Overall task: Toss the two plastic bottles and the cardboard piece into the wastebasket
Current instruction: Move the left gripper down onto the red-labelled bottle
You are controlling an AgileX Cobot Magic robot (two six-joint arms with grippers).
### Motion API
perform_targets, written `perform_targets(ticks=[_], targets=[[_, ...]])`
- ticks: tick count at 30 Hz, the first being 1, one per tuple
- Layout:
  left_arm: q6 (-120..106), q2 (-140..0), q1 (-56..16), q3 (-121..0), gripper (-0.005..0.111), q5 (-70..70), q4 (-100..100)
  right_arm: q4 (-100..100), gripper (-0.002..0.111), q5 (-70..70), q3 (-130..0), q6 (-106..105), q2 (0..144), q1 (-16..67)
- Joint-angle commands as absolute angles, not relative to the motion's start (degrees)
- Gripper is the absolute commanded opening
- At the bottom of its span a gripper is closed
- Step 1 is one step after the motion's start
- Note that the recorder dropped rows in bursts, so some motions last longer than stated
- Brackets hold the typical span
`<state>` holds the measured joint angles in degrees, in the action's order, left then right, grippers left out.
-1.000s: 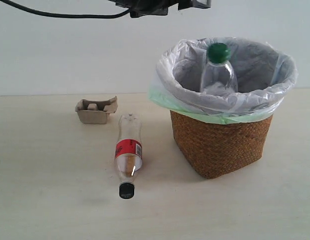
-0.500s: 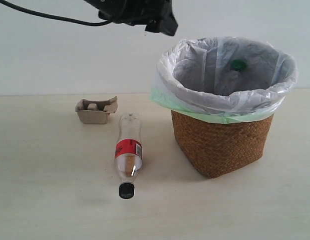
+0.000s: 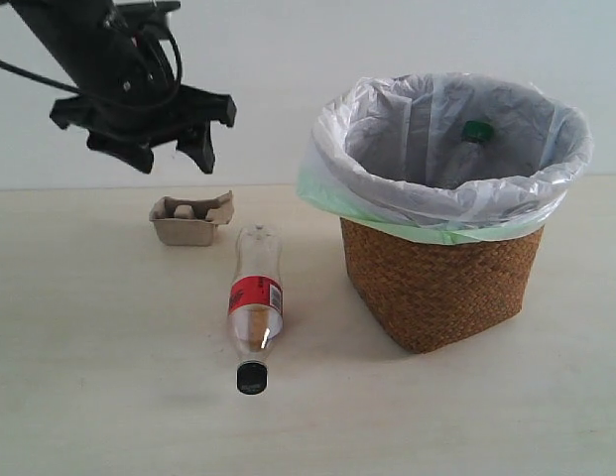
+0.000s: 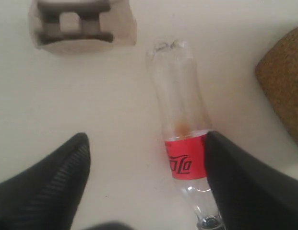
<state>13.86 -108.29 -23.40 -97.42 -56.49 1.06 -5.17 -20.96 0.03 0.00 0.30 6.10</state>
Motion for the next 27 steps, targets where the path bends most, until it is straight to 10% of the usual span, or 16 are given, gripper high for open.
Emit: perform_targets(ticks=[1, 21, 27], targets=[[11.35, -110.46, -23.18, -91.19, 0.063, -49.64, -4.46, -5.09, 0.000, -20.71, 0.00, 0.00, 0.00, 5.79], [0.43, -125.95, -25.82, -89.09, 0.077, -37.03, -19.08, -5.09, 0.000, -20.71, 0.00, 0.00, 0.00, 5.79], [0.68, -127.26, -25.82, -89.09, 0.042, -36.39, -18.84, -5.09, 0.000, -20.71, 0.00, 0.00, 0.00, 5.79]])
